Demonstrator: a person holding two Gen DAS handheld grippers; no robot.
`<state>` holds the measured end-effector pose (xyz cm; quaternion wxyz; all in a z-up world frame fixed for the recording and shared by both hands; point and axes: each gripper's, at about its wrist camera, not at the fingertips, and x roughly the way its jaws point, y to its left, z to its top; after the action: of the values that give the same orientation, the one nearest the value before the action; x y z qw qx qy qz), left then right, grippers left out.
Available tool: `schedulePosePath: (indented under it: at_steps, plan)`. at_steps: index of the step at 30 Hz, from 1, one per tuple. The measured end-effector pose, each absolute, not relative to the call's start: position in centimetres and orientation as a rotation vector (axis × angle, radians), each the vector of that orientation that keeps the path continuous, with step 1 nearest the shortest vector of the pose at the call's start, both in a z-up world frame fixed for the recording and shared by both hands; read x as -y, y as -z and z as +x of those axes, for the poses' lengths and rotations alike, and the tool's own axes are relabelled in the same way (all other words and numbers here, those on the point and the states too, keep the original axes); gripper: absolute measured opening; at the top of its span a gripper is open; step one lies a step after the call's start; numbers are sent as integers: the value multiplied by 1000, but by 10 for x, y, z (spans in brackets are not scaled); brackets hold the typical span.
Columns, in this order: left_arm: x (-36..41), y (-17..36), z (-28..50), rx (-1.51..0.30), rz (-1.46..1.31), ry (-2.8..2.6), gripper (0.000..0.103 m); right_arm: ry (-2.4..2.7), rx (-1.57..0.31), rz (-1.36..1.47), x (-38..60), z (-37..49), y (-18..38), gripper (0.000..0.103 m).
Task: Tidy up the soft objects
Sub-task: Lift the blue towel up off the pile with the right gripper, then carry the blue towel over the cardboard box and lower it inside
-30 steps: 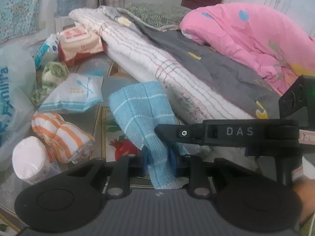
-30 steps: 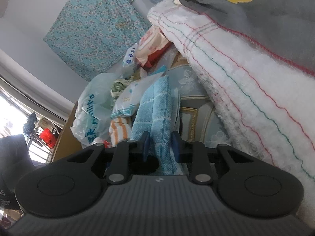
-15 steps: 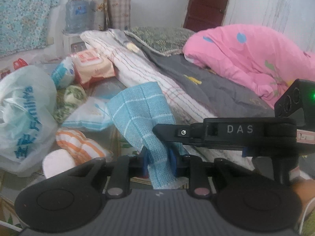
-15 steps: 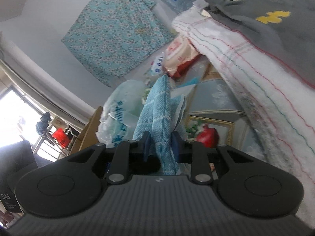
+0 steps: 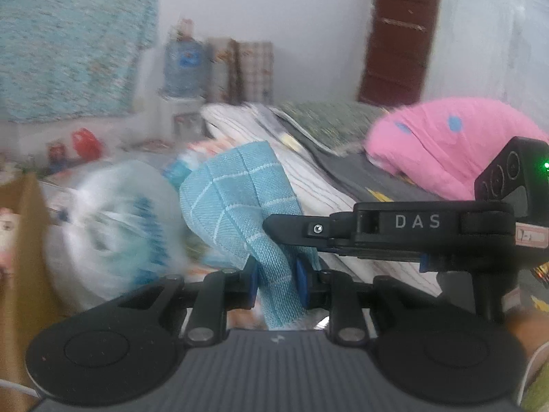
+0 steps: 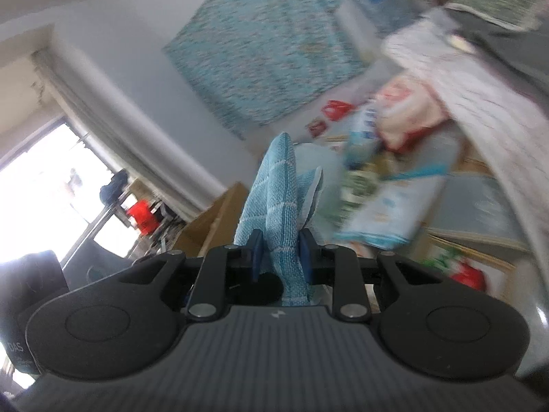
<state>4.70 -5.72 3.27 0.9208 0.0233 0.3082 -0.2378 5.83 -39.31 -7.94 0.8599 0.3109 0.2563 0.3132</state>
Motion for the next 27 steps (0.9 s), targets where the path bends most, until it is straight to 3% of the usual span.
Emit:
schedulePosePath:
  at_steps: [6,15,27]
  plan:
    - [-11,-64,54,-599,-24,333,24,-851,-570,580,318,97,37,23]
    - [-133,-93,73,-669,-77,95,24,-1091,-769,501,168,160,5,23]
    - [-254,-52,113,-863,-90,-183,24,-1047,-1194,527,-9,209,52,22]
